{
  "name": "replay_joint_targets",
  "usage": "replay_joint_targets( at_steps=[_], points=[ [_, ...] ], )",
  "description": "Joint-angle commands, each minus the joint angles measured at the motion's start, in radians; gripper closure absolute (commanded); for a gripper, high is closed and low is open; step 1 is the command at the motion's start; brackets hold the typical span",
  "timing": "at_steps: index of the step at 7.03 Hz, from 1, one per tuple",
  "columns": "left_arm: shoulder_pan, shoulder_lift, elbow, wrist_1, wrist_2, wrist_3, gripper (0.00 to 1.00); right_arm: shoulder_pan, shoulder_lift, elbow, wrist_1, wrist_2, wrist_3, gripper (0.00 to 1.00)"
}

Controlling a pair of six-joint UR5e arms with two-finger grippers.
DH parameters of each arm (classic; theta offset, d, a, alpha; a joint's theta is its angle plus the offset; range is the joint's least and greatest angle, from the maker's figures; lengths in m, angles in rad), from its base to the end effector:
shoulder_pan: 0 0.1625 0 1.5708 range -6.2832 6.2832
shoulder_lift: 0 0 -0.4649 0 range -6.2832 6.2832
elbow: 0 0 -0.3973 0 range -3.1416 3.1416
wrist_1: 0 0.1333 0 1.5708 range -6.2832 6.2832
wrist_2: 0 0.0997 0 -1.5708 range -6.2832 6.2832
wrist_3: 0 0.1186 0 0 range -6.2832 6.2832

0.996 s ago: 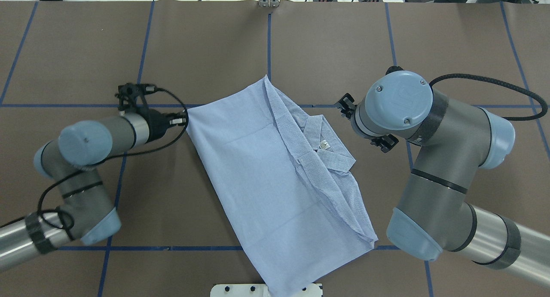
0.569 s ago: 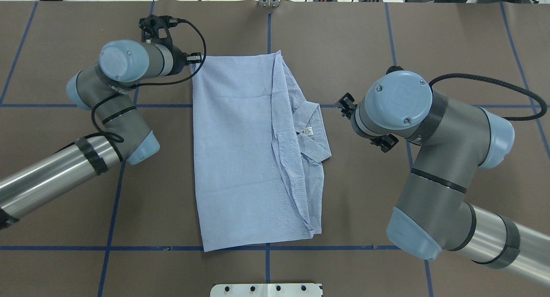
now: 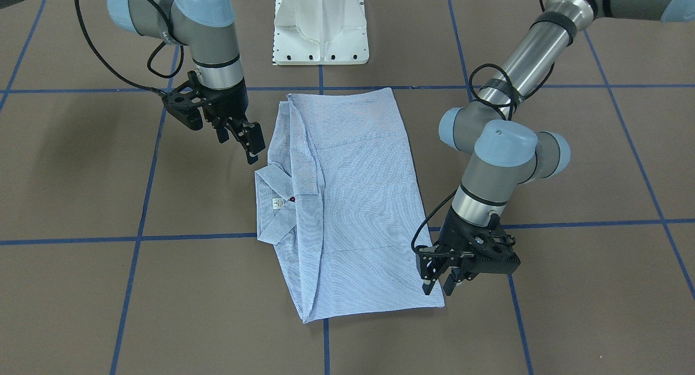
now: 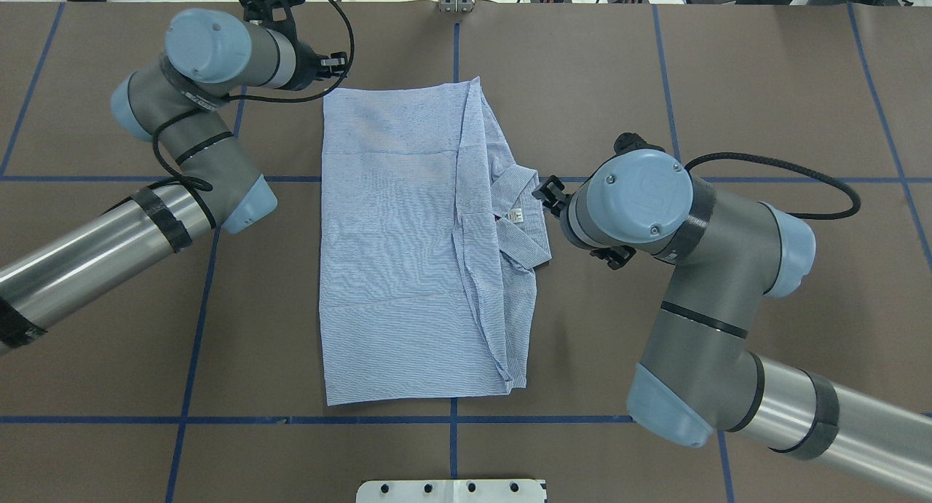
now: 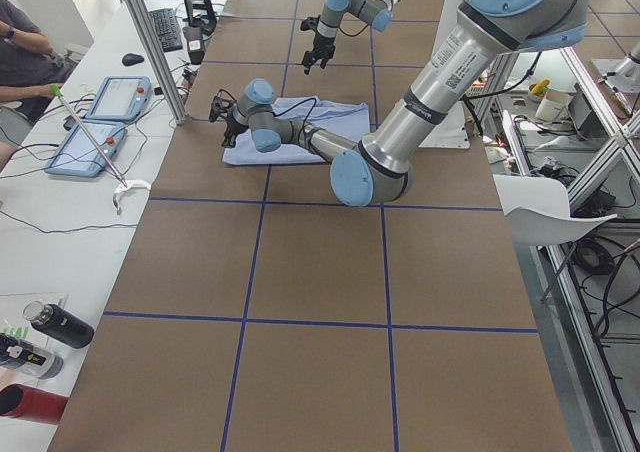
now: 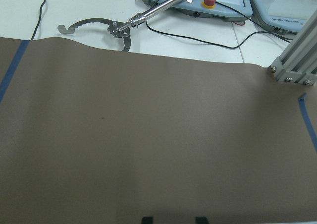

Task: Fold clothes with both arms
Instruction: 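Rotate the shirt with both grippers until it lies straight, then release and withdraw the left gripper while the right moves to the shirt's side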

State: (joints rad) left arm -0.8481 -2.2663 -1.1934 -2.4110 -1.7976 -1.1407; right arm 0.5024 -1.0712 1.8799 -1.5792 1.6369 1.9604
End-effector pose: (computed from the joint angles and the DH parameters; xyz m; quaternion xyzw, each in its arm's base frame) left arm 0.4631 -0.6864 0.3501 0.2483 0.4930 -0.1119 0.8263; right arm -0.5105 -0.4236 0.2941 -0.0084 -0.3904 0.3855 0.8360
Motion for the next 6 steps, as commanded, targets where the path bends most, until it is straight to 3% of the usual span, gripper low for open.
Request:
replay_joint_targets(
  at_steps=[1, 3, 5, 6],
  points=[
    [-0.022, 0.239, -0.324, 0.003, -0.149, 0.002, 0.42, -0.103, 0.029, -0.036, 0.021, -0.005, -0.141, 0.0],
    [-0.026, 0.418, -0.531, 0.001, -0.232, 0.001, 0.42, -0.149, 0.036, -0.045, 0.005, -0.005, -0.413, 0.0],
    [-0.026, 0.464, -0.568, 0.001, -0.24, -0.004, 0.42, -0.191, 0.1, -0.047, -0.171, -0.011, -0.712, 0.0],
    [-0.028, 0.464, -0.569, 0.001, -0.24, -0.007, 0.42, -0.209, 0.124, -0.053, -0.207, -0.028, -0.797, 0.0]
  ],
)
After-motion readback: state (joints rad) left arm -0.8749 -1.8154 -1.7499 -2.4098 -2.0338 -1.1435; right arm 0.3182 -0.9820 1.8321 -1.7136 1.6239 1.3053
